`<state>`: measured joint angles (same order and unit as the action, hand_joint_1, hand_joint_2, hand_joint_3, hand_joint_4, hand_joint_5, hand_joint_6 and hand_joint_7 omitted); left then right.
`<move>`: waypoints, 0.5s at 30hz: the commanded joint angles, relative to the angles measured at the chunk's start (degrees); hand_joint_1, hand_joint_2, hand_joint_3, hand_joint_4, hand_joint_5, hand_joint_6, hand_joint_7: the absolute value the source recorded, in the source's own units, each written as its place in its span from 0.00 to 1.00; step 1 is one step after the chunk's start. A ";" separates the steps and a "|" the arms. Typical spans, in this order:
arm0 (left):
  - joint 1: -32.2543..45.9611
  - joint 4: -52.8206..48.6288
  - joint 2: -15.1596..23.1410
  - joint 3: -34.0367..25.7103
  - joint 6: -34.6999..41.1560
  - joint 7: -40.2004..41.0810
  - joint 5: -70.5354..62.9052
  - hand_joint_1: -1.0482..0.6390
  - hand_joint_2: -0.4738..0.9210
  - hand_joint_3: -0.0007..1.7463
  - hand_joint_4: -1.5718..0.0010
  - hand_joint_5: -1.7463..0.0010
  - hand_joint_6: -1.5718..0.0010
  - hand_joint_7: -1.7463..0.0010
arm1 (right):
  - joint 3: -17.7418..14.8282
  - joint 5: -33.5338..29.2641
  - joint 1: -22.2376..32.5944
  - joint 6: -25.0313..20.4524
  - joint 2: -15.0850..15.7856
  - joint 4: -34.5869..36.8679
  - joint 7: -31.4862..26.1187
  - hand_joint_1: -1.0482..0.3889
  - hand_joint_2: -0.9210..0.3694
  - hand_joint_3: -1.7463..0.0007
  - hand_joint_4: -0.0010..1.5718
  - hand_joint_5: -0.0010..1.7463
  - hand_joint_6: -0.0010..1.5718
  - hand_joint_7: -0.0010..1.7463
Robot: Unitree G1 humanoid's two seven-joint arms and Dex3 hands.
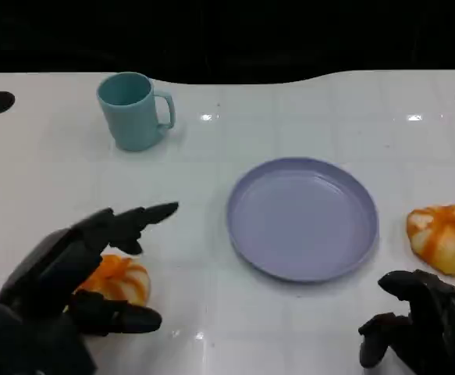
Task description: Grasp the bread from the table and place it into the plate.
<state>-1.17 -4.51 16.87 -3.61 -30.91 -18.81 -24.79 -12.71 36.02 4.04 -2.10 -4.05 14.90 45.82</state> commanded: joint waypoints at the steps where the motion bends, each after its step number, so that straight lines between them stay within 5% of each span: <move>1: 1.48 3.72 2.96 1.68 1.95 4.70 -5.75 0.00 1.00 0.14 1.00 0.20 0.99 1.00 | -0.04 0.33 0.63 -0.18 0.33 -0.92 -0.73 0.32 0.00 0.83 1.00 0.35 1.00 0.13; 10: 2.56 16.50 7.86 8.50 18.77 3.18 -31.15 0.00 0.96 0.05 1.00 0.21 0.97 0.98 | 0.34 0.00 0.88 -0.04 0.61 -1.46 -0.69 0.32 0.00 0.82 1.00 0.36 1.00 0.13; 13: 1.69 16.13 8.58 10.83 21.31 3.32 -34.03 0.00 0.95 0.02 1.00 0.14 1.00 0.70 | 0.28 0.08 0.72 -0.05 0.66 -1.22 -0.60 0.32 0.00 0.82 1.00 0.35 1.00 0.13; 15: 0.92 15.17 8.81 12.35 22.70 3.65 -35.41 0.00 0.94 0.01 1.00 0.13 1.00 0.63 | 0.32 0.05 0.92 -0.14 0.48 -1.65 -1.08 0.32 0.00 0.83 1.00 0.35 1.00 0.13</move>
<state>0.94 11.40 24.33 7.26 -9.86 -14.99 -58.67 -12.41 35.92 4.56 -2.12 -4.05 14.01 45.29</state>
